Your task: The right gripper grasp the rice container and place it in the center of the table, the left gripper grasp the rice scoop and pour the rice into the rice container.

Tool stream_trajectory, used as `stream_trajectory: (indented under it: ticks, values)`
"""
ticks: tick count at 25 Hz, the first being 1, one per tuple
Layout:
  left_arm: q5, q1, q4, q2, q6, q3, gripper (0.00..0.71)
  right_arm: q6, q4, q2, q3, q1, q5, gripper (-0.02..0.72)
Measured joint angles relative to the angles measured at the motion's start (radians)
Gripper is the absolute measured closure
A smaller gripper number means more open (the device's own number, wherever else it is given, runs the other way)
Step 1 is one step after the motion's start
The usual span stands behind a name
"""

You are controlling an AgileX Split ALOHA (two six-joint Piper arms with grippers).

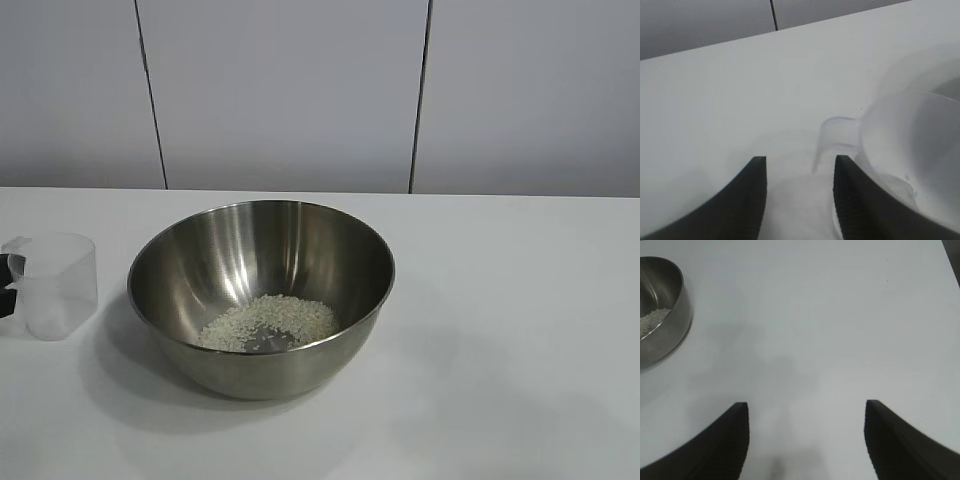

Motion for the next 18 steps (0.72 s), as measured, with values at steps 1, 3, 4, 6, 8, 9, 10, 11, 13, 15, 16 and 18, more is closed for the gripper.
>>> stream_trajectory:
  ticks: [1,3,4,6,8,9,10,11,13,15,16,18]
  values:
    - [-0.002,0.000,0.000,0.000,0.000,0.009,0.392,0.000,0.000,0.000,0.000,0.000,0.000,0.252]
    - [-0.007,0.000,-0.002,0.000,0.000,0.027,0.392,0.000,0.000,0.000,0.000,0.000,0.000,0.252]
    - [-0.007,0.000,-0.005,0.000,0.000,0.038,0.392,0.000,0.000,0.000,0.000,0.000,0.000,0.252]
    - [-0.010,0.000,-0.025,0.000,0.000,0.057,0.392,0.000,0.000,0.000,0.000,0.000,0.000,0.252]
    - [-0.010,0.000,-0.067,0.000,0.000,0.077,0.392,0.000,0.000,0.000,0.000,0.000,0.000,0.252]
    - [-0.010,0.000,-0.089,-0.001,0.000,0.082,0.392,0.000,0.000,0.000,0.000,0.000,0.000,0.252]
    - [-0.010,0.000,-0.106,-0.003,0.000,0.087,0.392,0.000,0.000,0.000,0.000,0.000,0.000,0.252]
    - [-0.010,0.000,-0.122,-0.010,0.000,0.088,0.392,0.000,0.000,0.000,0.000,0.000,0.000,0.252]
    - [-0.010,0.002,-0.142,-0.030,-0.005,0.086,0.392,0.000,0.000,0.000,0.000,0.000,0.000,0.252]
    - [-0.010,0.017,-0.146,-0.068,-0.028,0.072,0.392,0.000,0.000,0.000,0.000,0.000,0.000,0.252]
    - [-0.010,0.033,-0.146,-0.088,-0.047,0.060,0.392,0.000,0.000,0.000,0.000,0.000,0.000,0.252]
    - [0.015,0.078,-0.138,-0.147,-0.079,0.029,0.392,0.000,0.000,0.000,0.000,0.000,0.000,0.252]
